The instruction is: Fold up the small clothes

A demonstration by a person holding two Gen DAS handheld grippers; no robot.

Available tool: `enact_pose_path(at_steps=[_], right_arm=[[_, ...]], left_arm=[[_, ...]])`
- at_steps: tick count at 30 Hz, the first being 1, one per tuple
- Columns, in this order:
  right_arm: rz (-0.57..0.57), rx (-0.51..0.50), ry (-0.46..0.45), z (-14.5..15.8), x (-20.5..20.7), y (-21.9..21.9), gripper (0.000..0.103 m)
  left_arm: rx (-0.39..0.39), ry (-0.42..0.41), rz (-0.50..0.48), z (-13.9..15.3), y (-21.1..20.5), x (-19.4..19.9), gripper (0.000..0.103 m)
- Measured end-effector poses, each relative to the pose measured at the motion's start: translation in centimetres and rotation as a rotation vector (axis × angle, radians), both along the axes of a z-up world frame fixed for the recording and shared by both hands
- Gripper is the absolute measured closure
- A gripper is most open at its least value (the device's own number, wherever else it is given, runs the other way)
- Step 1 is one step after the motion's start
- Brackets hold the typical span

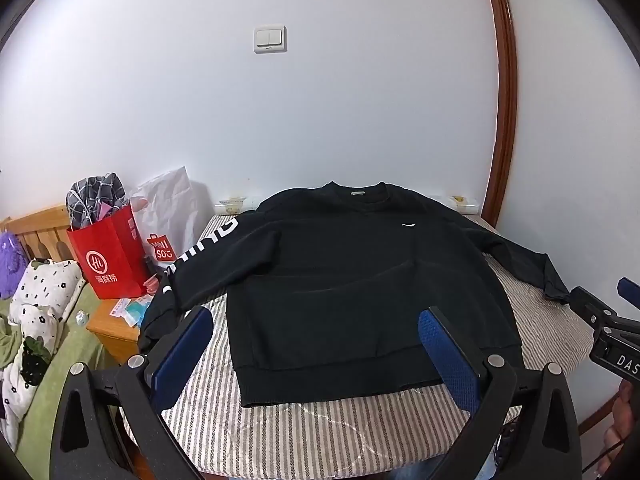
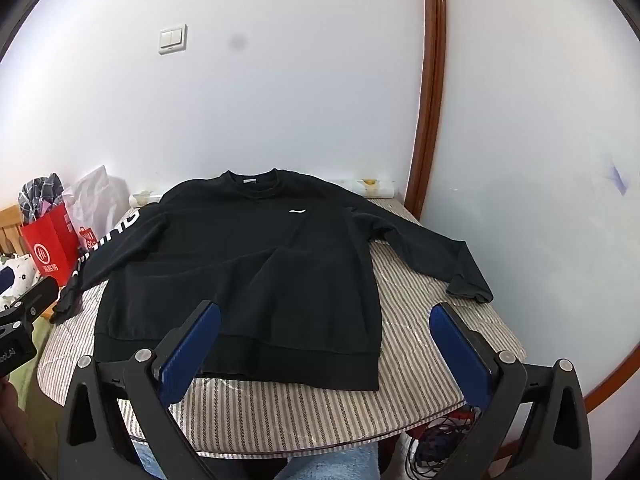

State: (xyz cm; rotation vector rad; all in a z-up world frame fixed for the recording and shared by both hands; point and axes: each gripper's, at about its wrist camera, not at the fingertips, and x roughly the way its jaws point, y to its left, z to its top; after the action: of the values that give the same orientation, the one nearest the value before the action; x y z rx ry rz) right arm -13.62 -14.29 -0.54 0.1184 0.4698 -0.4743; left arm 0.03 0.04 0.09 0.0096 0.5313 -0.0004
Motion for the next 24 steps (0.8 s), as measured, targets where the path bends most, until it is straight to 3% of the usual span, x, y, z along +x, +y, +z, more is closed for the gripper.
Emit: enact_pose_path(at_steps=[24], right_arm=[[-0.01, 0.004, -0.04, 0.7, -1.1, 0.1, 0.0]], left_arm=[[0.023, -0.003, 0.015, 0.2, -0.3, -0.1, 0.0]])
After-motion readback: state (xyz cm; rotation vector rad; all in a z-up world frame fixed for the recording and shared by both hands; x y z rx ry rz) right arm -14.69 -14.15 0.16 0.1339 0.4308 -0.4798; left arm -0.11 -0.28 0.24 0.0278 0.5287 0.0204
